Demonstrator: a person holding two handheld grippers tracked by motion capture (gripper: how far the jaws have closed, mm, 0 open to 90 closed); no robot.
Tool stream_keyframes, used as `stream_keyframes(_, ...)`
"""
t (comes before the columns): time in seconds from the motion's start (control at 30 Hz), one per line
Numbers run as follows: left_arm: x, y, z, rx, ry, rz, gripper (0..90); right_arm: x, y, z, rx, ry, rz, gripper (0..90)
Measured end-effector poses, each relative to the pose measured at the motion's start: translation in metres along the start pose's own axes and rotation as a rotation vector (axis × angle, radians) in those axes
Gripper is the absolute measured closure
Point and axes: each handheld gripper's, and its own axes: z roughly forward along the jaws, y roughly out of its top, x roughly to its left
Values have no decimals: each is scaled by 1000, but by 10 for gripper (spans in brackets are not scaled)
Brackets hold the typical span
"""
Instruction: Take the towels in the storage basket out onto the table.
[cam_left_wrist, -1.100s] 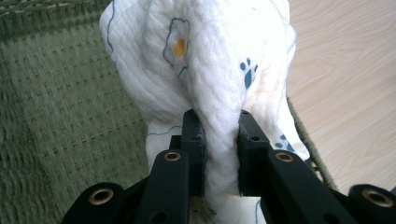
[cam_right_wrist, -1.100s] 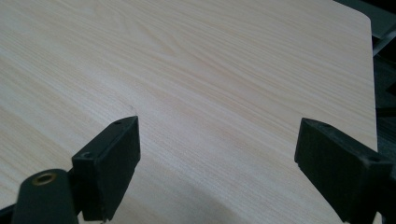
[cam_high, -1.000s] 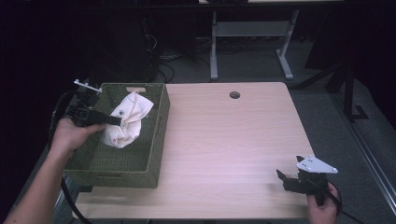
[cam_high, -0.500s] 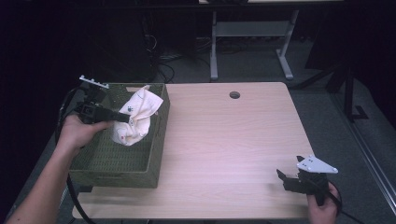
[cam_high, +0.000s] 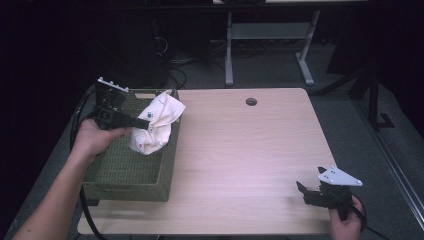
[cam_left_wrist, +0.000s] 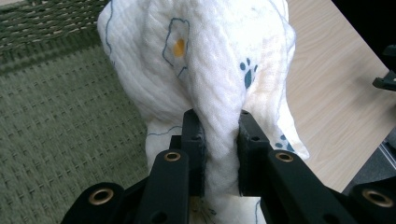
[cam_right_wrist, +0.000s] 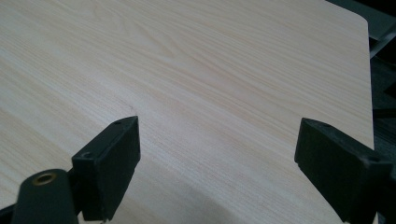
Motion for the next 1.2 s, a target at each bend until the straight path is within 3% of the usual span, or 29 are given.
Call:
stream_keyframes(0.53, -21, 19, 19, 12, -35, 42, 763, -1, -1, -1, -4, -2, 5, 139)
stream_keyframes(1.2, -57, 47, 64, 78, -53, 107, 763, -1, -1, -1, -4, -1, 5, 139)
